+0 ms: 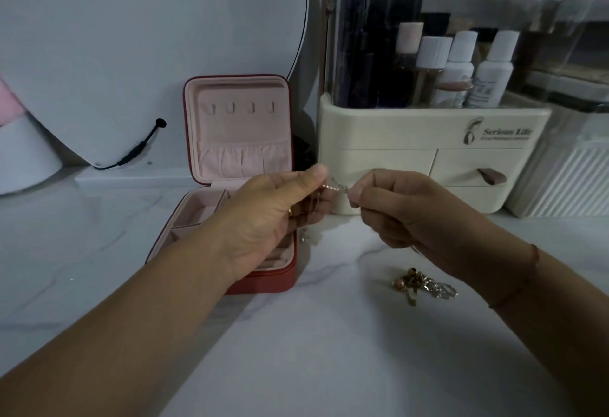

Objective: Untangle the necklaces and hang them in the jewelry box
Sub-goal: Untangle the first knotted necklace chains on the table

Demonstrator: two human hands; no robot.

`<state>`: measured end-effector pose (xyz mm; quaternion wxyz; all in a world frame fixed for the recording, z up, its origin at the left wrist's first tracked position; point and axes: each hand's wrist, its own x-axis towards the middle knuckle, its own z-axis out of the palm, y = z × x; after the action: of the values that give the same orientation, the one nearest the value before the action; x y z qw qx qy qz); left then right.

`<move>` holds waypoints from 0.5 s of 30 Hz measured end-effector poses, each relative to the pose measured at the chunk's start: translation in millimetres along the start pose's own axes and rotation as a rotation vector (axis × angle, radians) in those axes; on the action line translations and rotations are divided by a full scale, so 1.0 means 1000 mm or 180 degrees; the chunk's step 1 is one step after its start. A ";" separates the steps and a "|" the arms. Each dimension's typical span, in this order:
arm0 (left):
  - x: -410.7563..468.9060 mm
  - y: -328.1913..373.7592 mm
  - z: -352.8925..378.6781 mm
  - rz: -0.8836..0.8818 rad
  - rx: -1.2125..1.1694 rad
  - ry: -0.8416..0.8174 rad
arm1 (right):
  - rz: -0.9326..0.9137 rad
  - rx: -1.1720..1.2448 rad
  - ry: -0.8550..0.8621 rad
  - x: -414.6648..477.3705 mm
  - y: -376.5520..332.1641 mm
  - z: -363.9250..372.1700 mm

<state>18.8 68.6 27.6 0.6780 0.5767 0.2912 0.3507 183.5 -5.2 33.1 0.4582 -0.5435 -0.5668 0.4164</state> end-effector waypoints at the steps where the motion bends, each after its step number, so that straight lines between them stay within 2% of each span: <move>1: 0.000 0.001 0.000 -0.0036 -0.0059 0.0005 | -0.0003 -0.0024 0.0012 0.000 0.000 -0.001; 9: 0.001 0.001 -0.003 -0.0094 -0.0244 0.0114 | -0.0186 0.0244 0.0295 0.001 0.000 -0.008; 15: 0.001 -0.001 -0.003 -0.0014 -0.0156 0.0234 | -0.0166 0.0242 0.0280 0.002 0.001 -0.010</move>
<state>17.0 71.0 26.4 0.6815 0.5460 0.3085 0.3771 193.9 -3.0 34.9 0.5138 -0.5285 -0.5438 0.4013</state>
